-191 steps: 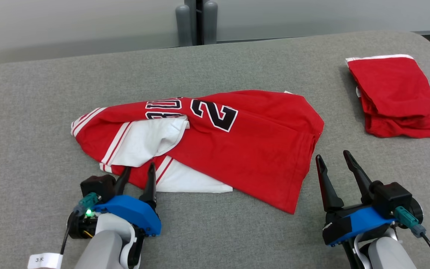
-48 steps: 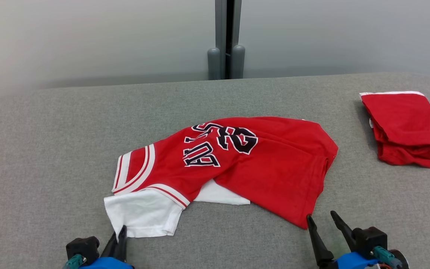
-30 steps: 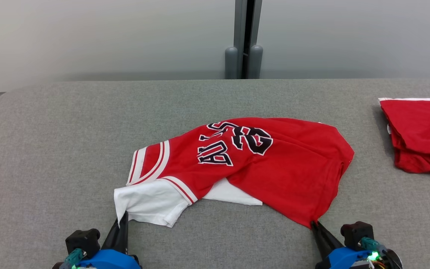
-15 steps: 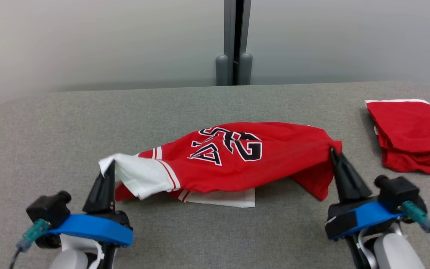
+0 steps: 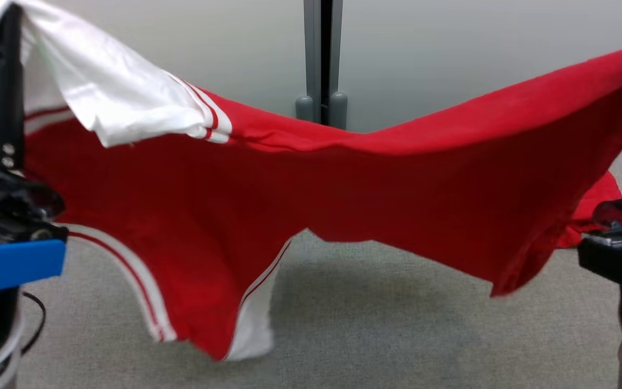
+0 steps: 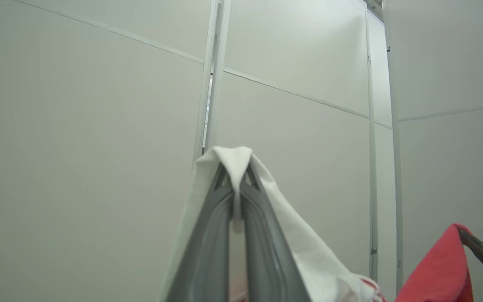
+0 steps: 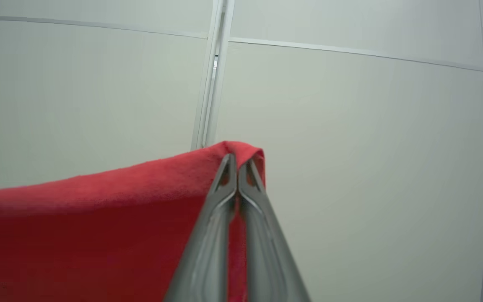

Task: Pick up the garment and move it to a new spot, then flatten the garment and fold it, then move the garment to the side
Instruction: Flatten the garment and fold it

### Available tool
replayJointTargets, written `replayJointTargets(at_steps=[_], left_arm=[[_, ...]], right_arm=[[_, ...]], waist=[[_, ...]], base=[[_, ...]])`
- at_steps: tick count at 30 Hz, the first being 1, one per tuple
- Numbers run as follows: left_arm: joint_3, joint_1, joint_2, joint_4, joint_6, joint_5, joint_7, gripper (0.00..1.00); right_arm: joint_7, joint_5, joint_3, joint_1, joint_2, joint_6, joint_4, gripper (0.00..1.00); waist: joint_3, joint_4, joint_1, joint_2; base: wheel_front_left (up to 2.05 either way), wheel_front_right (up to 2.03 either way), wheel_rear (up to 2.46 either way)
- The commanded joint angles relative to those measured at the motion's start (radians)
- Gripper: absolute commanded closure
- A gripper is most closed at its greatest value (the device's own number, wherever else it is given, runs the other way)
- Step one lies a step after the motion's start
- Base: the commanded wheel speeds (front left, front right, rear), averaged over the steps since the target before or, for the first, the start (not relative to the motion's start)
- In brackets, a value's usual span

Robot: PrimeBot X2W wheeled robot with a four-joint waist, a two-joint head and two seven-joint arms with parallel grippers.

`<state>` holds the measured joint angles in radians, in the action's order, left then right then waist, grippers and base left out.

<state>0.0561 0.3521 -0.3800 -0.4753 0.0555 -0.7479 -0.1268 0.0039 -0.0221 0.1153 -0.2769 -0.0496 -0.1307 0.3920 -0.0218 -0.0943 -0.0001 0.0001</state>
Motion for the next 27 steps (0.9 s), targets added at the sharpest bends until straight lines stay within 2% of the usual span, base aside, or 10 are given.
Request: replayJointTargets(at_steps=[1, 4, 7, 12, 16, 20, 27], left_arm=[[-0.008, 0.061, -0.024, -0.042, -0.012, -0.01, -0.041, 1.0], [-0.005, 0.159, -0.068, -0.077, -0.02, -0.007, -0.117, 1.0], [0.023, 0.249, -0.102, -0.057, -0.012, 0.001, -0.18, 1.0], [0.073, 0.382, -0.112, 0.055, 0.003, 0.015, -0.231, 1.0], [0.107, 0.508, -0.108, 0.211, 0.022, 0.055, -0.22, 1.0], [0.155, 0.654, -0.104, 0.377, 0.037, 0.141, -0.174, 1.0], [0.23, 0.906, -0.021, 0.686, 0.041, 0.261, -0.041, 1.0]], right_arm=[[0.025, 0.019, 0.009, -0.032, -0.002, 0.0, 0.048, 1.0], [0.072, 0.022, 0.019, -0.072, -0.002, 0.0, 0.117, 1.0], [0.115, 0.041, 0.019, -0.113, -0.002, 0.0, 0.151, 1.0], [0.159, 0.086, 0.0, -0.192, -0.005, 0.0, 0.099, 1.0], [0.163, 0.102, -0.006, -0.302, -0.008, 0.0, -0.046, 1.0], [0.121, 0.156, 0.001, -0.466, -0.027, 0.0, -0.24, 1.0], [0.055, 0.235, 0.011, -0.768, -0.031, 0.0, -0.638, 1.0]], waist=[[-0.005, -0.002, 0.0001, -0.0001], [-0.026, -0.005, 0.0001, -0.0001], [-0.059, -0.005, 0.0001, -0.0001], [-0.139, 0.0, 0.0001, -0.0001], [-0.209, 0.008, 0.0001, -0.0001], [-0.256, 0.009, 0.0001, -0.0001], [-0.294, 0.035, 0.0001, -0.0001]], base=[[0.0, 0.0, 0.0], [0.0, 0.0, 0.0], [0.0, 0.0, 0.0], [0.0, 0.0, 0.0], [0.0, 0.0, 0.0], [0.0, 0.0, 0.0], [0.0, 0.0, 0.0]])
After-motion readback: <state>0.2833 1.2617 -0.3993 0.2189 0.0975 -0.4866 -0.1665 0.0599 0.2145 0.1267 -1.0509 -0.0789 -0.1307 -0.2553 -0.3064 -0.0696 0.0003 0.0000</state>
